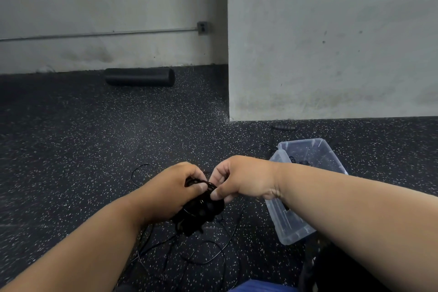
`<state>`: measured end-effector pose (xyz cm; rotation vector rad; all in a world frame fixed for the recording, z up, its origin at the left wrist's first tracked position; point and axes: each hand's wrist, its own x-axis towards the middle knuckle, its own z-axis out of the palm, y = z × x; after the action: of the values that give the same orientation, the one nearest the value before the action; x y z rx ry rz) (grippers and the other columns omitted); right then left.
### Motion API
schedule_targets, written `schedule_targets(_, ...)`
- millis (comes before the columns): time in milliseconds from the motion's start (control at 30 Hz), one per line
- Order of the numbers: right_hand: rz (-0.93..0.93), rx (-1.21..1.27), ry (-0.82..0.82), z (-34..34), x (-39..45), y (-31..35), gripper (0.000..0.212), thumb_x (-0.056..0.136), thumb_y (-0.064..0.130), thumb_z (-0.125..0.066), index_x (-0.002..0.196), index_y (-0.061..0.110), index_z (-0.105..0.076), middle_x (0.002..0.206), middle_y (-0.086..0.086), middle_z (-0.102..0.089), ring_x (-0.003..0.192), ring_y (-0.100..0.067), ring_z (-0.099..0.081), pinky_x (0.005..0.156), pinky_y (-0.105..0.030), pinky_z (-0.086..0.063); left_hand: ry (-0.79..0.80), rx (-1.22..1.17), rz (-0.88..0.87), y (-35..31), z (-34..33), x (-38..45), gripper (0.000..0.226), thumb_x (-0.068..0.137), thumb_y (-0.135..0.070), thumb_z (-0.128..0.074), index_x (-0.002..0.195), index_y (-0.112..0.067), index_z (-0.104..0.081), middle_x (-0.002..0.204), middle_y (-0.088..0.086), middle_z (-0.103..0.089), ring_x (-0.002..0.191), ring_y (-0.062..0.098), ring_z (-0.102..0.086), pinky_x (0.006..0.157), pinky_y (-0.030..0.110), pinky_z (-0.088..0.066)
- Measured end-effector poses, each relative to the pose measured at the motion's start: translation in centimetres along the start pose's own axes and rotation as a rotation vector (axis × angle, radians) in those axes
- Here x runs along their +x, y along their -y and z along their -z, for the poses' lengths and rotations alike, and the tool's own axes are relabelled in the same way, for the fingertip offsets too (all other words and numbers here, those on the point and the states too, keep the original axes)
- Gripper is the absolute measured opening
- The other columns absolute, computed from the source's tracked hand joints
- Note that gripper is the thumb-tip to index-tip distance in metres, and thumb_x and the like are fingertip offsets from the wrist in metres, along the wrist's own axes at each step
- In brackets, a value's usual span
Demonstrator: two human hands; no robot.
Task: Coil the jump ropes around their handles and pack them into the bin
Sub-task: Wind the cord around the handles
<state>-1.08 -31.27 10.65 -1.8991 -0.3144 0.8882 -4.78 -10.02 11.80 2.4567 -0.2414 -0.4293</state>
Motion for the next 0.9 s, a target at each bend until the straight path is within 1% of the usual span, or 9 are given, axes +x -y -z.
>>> schedule_targets(133,-0.015,0.144,0.095,0.0,-0.1,0.2,0.018,0.092,-0.008,-0.069,0.094,0.010,-0.069,0.083,-0.004,-0.072,0.082,-0.015,-0.069,0.078,-0.022,-0.060,0.040,-0.119,0.051,0.4,0.3,0.1,0.007,0.099,-0.030,-0.071,0.092,-0.033,-0.071,0.083,-0.010,-0.073,0.072,0.002,-0.064,0.067,0.025,-0.053)
schedule_targets(267,0.005,0.055,-0.021,-0.4,0.1,0.3,0.015,0.091,-0.001,-0.065,0.095,0.011,-0.073,0.087,-0.013,-0.075,0.078,-0.020,-0.069,0.080,-0.036,-0.057,-0.056,-0.087,0.068,0.0,-0.2,-0.1,0.008,0.099,-0.031,-0.070,0.091,-0.032,-0.071,0.082,-0.010,-0.075,0.076,0.008,-0.069,0.069,0.030,-0.058)
schedule_targets(367,0.057,0.001,-0.149,-1.1,0.2,0.3,0.014,0.086,0.002,-0.068,0.088,0.015,-0.072,0.079,-0.010,-0.072,0.069,-0.020,-0.067,0.072,-0.042,-0.053,-0.119,-0.107,0.072,-0.2,-0.5,-0.2,0.008,0.099,-0.030,-0.069,0.091,-0.032,-0.071,0.084,-0.010,-0.074,0.079,0.010,-0.070,0.073,0.035,-0.060)
schedule_targets(433,0.083,0.003,-0.220,-1.3,0.2,0.4,0.012,0.085,0.003,-0.069,0.086,0.015,-0.072,0.073,-0.004,-0.068,0.067,-0.018,-0.062,0.067,-0.038,-0.051,-0.161,-0.135,0.075,-0.4,-0.8,-0.1,0.008,0.100,-0.028,-0.068,0.093,-0.032,-0.070,0.086,-0.010,-0.074,0.079,0.007,-0.069,0.073,0.030,-0.057)
schedule_targets(533,0.128,-0.052,-0.325,-1.4,0.1,0.7,0.005,0.086,0.008,-0.071,0.086,0.013,-0.072,0.067,0.006,-0.063,0.055,-0.004,-0.055,0.055,-0.023,-0.048,-0.224,-0.220,0.075,-0.8,-1.3,0.0,0.008,0.102,-0.027,-0.065,0.097,-0.031,-0.070,0.091,-0.006,-0.074,0.080,0.006,-0.068,0.068,0.022,-0.052)
schedule_targets(600,0.157,-0.096,-0.373,-1.6,0.1,0.9,0.006,0.086,0.012,-0.072,0.083,0.016,-0.070,0.066,0.011,-0.061,0.051,0.001,-0.050,0.051,-0.018,-0.044,-0.240,-0.252,0.073,-0.8,-1.6,0.2,0.007,0.104,-0.026,-0.062,0.101,-0.029,-0.069,0.097,-0.004,-0.072,0.086,0.009,-0.068,0.072,0.026,-0.054)
schedule_targets(733,0.202,-0.192,-0.464,-2.1,0.4,0.8,0.016,0.085,0.016,-0.072,0.075,0.024,-0.063,0.066,0.011,-0.061,0.054,-0.001,-0.050,0.053,-0.020,-0.045,-0.237,-0.275,0.082,-0.6,-1.9,0.6,0.006,0.104,-0.028,-0.063,0.107,-0.028,-0.068,0.113,-0.002,-0.068,0.102,0.016,-0.065,0.095,0.043,-0.055)
schedule_targets(800,0.196,-0.123,-0.444,-2.0,0.4,0.8,0.018,0.086,0.011,-0.071,0.074,0.023,-0.063,0.062,0.013,-0.059,0.051,0.000,-0.048,0.051,-0.019,-0.043,-0.245,-0.263,0.076,-0.6,-1.8,0.6,0.007,0.103,-0.028,-0.063,0.109,-0.030,-0.067,0.123,-0.008,-0.065,0.111,0.012,-0.063,0.103,0.041,-0.051)
schedule_targets(900,0.124,0.054,-0.315,-1.4,0.1,1.0,0.018,0.087,0.002,-0.066,0.079,0.017,-0.067,0.061,0.009,-0.060,0.056,-0.007,-0.054,0.055,-0.023,-0.046,-0.231,-0.260,0.065,-0.8,-1.7,0.4,0.009,0.103,-0.024,-0.064,0.110,-0.028,-0.068,0.126,-0.015,-0.065,0.114,0.007,-0.062,0.104,0.034,-0.050)
